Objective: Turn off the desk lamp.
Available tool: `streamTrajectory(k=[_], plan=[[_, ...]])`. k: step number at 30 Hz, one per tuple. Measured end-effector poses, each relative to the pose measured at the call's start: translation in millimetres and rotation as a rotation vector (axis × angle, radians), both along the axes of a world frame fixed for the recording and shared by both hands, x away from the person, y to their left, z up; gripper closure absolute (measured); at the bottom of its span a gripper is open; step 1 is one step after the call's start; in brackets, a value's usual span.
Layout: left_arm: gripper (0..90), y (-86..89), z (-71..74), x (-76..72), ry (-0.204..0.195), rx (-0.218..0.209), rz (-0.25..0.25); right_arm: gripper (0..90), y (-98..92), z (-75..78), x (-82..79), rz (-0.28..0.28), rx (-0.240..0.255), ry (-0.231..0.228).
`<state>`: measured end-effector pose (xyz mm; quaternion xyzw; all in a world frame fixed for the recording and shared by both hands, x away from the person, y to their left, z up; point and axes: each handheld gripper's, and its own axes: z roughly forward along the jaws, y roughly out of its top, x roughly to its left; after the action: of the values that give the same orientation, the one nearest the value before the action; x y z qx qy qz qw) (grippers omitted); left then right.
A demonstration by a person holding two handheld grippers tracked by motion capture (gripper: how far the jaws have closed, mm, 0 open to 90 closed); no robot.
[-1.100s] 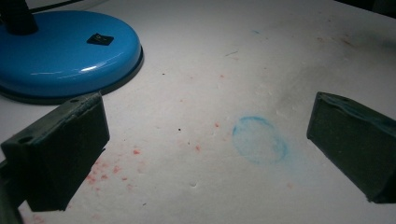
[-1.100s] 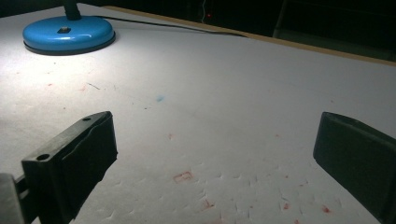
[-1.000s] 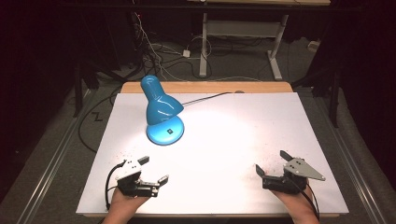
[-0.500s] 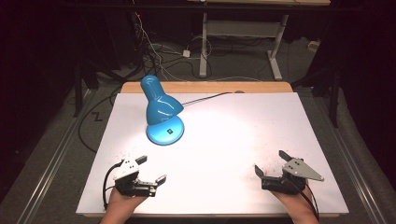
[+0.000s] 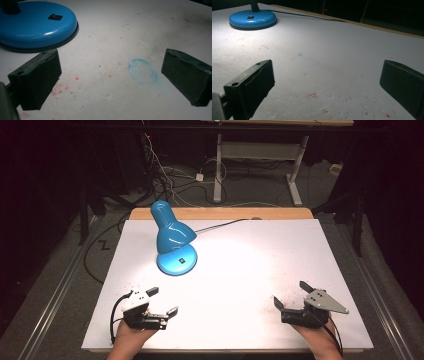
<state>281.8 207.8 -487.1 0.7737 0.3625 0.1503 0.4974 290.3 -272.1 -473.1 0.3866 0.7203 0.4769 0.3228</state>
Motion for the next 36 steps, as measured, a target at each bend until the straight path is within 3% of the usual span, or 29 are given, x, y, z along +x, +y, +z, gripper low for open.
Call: streamTrajectory(k=[11,21,36], plan=[[14.3,0.1,-1.2,0.7,0.004,0.01,-0.029,0.3,-0.3,-1.9,0.8,0.008,-0.002,0.013],[19.1,-0.2,-2.3,1.3,0.012,0.009,-0.031,0.3,-0.9,-1.9,0.8,0.009,-0.002,0.013],[43.3,-2.3,-1.7,2.4,0.024,0.001,-0.006,0.3,-1.7,-1.5,0.6,0.011,-0.002,0.012]])
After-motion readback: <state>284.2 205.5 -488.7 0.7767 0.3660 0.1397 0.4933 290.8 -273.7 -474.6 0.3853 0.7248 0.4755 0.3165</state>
